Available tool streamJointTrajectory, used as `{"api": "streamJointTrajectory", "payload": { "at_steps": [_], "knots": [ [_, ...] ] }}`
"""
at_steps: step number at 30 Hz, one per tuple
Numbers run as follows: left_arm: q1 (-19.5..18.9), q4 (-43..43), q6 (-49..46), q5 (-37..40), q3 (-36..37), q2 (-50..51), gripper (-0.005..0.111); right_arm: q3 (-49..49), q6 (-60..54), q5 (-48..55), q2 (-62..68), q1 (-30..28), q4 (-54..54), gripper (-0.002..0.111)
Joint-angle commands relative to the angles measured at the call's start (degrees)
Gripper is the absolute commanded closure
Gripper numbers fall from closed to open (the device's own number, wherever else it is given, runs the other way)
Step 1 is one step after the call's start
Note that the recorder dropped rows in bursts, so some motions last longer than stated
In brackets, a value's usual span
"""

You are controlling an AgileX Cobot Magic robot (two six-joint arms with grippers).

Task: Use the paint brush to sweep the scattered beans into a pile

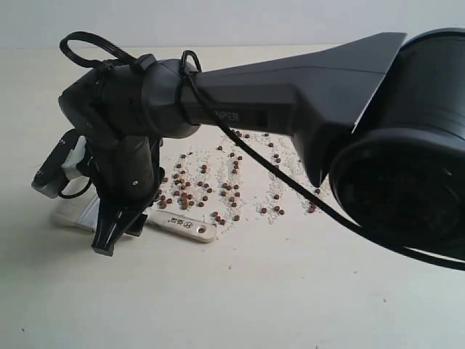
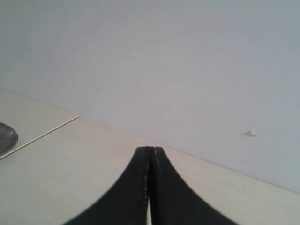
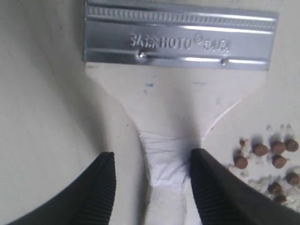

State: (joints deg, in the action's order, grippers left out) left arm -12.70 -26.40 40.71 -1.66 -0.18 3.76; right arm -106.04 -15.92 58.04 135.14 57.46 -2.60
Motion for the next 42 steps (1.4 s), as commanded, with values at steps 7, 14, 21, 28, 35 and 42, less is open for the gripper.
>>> {"api": "streamJointTrajectory", "payload": {
  "at_steps": [7,14,21,28,35,42],
  "knots": [
    [0.08,-0.03,-0.15,-0.28,0.18,-0.31,0.107,-0.18,-0.3,-1.2,-0.89,-0.23,-3.56,0.058],
    [0.08,-0.03,-0.15,-0.28,0.18,-0.31,0.107,-0.18,-0.3,-2.2,0.13,-0.23,-4.0,0.051],
    [0.08,-0.03,-0.15,-0.28,0.18,-0.31,0.107,-0.18,0.1,-2.23,1.12,-0.23,-3.8,0.051],
    [0.08,-0.03,-0.15,-0.28,0.18,-0.31,0.107,-0.18,1.12,-1.88,1.65,-0.23,-3.8,0.052],
    [0.08,-0.03,-0.15,-0.28,0.18,-0.31,0.107,-0.18,1.23,-0.73,2.24,-0.25,-3.74,0.07],
    [0.08,-0.03,-0.15,-0.28,0.18,-0.31,0.107,-0.18,1.12,0.91,2.24,-0.25,-3.5,0.108]
  ]
}}
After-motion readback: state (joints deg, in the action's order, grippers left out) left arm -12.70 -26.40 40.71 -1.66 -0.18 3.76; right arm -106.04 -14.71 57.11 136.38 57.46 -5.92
